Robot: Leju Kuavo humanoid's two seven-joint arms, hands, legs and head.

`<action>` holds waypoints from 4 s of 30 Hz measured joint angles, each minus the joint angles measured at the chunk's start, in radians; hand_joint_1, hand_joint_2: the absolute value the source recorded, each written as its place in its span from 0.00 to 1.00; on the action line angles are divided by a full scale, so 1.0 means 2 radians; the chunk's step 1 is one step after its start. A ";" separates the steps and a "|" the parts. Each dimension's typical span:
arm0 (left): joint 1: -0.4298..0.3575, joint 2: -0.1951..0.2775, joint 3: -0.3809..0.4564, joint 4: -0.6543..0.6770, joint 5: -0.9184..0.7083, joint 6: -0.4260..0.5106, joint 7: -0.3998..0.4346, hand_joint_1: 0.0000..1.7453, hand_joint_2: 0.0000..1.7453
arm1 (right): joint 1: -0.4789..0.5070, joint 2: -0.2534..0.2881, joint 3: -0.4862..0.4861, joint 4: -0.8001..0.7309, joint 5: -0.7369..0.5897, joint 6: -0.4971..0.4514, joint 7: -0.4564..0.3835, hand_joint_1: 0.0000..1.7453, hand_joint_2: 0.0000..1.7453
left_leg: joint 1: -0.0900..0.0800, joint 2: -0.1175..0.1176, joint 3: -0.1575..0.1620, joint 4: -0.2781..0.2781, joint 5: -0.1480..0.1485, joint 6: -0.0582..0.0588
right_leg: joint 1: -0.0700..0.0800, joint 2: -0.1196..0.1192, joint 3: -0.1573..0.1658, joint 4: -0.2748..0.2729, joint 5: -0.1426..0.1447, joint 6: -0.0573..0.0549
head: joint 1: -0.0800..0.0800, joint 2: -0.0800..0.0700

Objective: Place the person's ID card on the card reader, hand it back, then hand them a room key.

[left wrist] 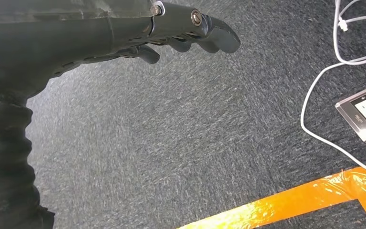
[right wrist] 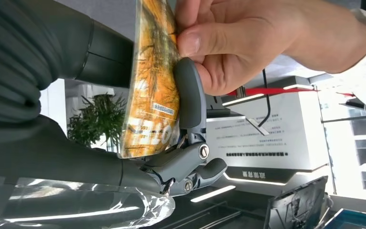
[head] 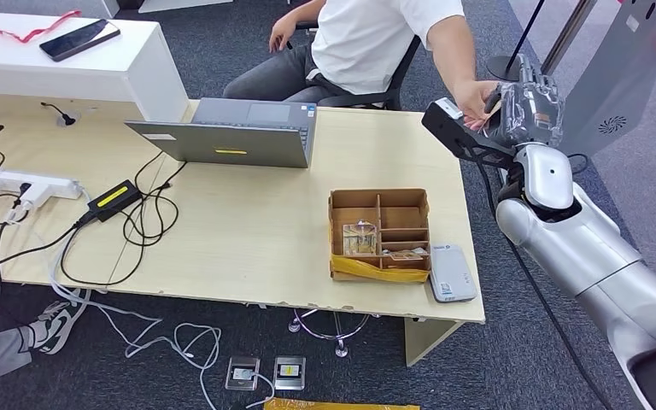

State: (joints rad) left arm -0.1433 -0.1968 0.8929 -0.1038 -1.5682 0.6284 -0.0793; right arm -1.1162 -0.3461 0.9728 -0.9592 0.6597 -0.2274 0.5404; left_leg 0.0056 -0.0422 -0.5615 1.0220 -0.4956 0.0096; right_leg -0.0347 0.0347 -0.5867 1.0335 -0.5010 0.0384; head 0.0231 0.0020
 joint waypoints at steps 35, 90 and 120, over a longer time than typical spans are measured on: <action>0.002 -0.006 0.036 0.000 0.001 0.015 -0.003 0.00 1.00 | 0.293 -0.025 -0.063 -0.302 -0.139 0.036 -0.137 0.00 1.00 | 0.001 0.002 0.001 0.000 0.000 -0.001 | 0.001 0.001 0.000 0.000 0.000 0.000 | 0.000 0.000; -0.001 -0.011 0.072 0.004 0.000 0.018 -0.004 0.00 1.00 | 0.284 0.025 -0.026 -0.132 0.149 -0.003 -0.065 0.00 1.00 | 0.001 0.002 0.001 0.000 0.000 -0.001 | 0.001 0.001 0.000 0.000 0.000 0.000 | 0.000 0.000; -0.001 -0.011 0.072 0.004 0.000 0.020 -0.013 0.00 0.50 | 0.296 0.015 -0.045 -0.119 0.135 -0.003 -0.065 0.00 1.00 | 0.001 0.002 0.001 0.000 0.000 -0.001 | 0.001 0.001 0.000 0.000 0.000 0.000 | 0.000 0.000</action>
State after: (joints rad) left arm -0.1459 -0.2194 1.0365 -0.0954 -1.5679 0.6687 -0.1045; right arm -0.5249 -0.3162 0.8832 -1.1980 0.9291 -0.2331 0.4096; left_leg 0.0069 -0.0385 -0.5600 1.0218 -0.4960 0.0084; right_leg -0.0333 0.0368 -0.5870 1.0330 -0.5010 0.0381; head 0.0231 0.0019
